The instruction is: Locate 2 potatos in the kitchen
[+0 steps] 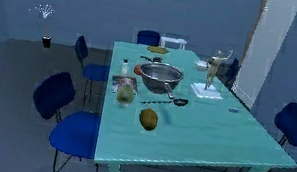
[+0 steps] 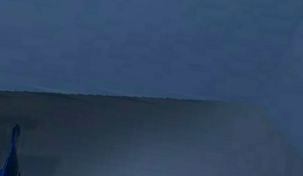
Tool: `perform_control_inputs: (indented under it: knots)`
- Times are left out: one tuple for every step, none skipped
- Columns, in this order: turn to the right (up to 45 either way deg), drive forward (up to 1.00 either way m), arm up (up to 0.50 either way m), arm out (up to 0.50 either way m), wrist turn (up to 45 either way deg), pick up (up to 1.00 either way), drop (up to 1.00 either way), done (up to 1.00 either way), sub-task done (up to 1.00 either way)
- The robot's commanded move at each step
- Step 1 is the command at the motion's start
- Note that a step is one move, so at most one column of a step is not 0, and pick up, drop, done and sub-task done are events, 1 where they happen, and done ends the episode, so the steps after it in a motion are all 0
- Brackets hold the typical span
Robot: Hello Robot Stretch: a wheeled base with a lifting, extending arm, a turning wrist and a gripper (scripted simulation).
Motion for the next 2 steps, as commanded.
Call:
perform_control_inputs:
  knots:
    - [-45.0,0.00,0.00,0.00,0.0,0.00,0.00,0.00,0.00]
    - [-45.0,0.00,0.00,0.00,0.0,0.00,0.00,0.00,0.00]
